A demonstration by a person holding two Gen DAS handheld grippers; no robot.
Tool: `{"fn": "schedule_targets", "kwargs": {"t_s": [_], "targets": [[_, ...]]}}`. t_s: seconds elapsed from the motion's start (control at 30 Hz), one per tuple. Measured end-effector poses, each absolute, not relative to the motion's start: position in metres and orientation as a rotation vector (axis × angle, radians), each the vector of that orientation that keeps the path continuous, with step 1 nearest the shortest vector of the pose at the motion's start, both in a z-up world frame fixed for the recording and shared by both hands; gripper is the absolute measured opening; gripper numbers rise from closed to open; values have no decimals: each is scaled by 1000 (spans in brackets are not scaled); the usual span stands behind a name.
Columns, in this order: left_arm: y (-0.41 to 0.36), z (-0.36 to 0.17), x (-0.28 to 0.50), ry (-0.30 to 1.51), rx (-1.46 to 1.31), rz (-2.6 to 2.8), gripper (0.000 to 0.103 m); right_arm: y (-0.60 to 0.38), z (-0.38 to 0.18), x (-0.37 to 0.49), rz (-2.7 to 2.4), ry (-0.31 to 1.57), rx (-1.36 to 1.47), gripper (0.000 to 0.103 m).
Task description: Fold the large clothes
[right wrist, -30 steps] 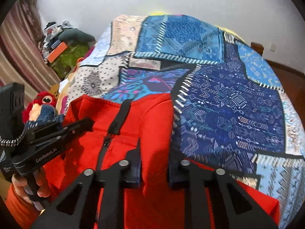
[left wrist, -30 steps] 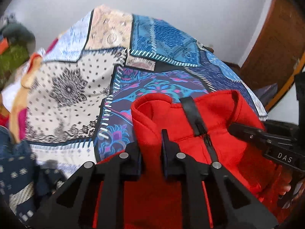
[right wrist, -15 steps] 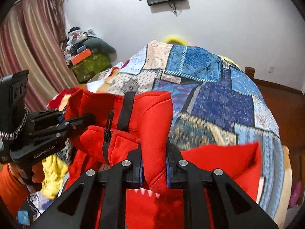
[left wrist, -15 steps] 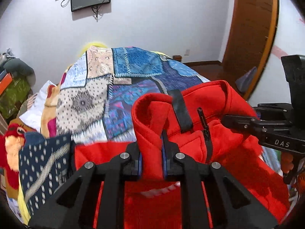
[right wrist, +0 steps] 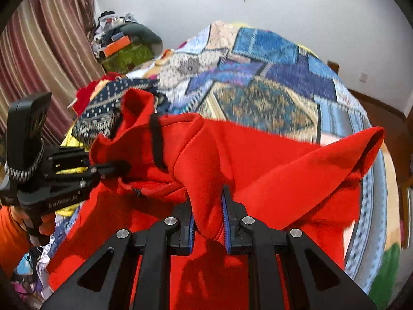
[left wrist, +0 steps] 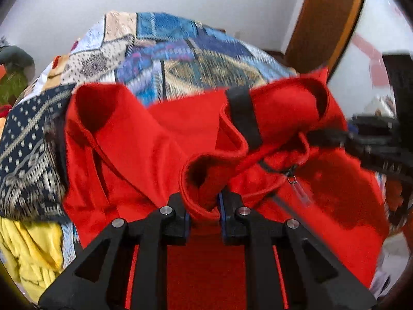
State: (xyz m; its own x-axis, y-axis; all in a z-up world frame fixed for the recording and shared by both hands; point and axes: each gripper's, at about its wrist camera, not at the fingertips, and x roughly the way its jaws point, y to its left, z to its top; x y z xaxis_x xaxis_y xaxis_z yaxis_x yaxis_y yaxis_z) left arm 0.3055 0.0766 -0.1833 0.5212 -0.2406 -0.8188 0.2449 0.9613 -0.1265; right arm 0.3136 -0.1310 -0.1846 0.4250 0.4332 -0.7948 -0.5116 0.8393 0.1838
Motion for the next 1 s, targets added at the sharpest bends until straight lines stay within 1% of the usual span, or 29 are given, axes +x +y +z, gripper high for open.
{"fn": "schedule_targets", "kwargs": {"t_s": [0.1,0.17,0.2,0.23,0.27,0.3,0.47,0.57,0.7,0.73,0.8,0.9,1.0], "targets": [[64,-196,285,1000,76,-291,18,-135,-198,299,563,992,-147,14],[57,-202,270,1003,146,-282,23,-139,-203,290,536,1003,-183,14],[57,-204,264,1000,168,-278,32,-142,-204,285,534,1013,-194,14],[56,-205,258,1001,186,-276,44,-145,-203,282,533,1021,-198,15],[57,-206,252,1005,193,-275,48,-149,-202,278,530,1031,-200,16],[60,-207,246,1009,190,-284,51,-152,-199,274,526,1037,-202,16],[85,-193,225,1004,138,-266,51,-165,-176,259,546,1014,-203,16],[107,-165,222,949,74,-239,51,-169,-157,252,556,983,-216,16],[121,-130,227,851,68,-186,58,-180,-123,245,570,885,-200,16],[124,-122,232,825,68,-175,61,-182,-117,245,566,866,-189,16],[128,-112,245,793,68,-150,65,-187,-105,252,554,841,-161,16],[129,-109,275,792,59,-112,67,-189,-101,273,524,838,-127,16],[126,-118,313,832,22,-105,70,-184,-110,303,480,865,-116,16]]}}
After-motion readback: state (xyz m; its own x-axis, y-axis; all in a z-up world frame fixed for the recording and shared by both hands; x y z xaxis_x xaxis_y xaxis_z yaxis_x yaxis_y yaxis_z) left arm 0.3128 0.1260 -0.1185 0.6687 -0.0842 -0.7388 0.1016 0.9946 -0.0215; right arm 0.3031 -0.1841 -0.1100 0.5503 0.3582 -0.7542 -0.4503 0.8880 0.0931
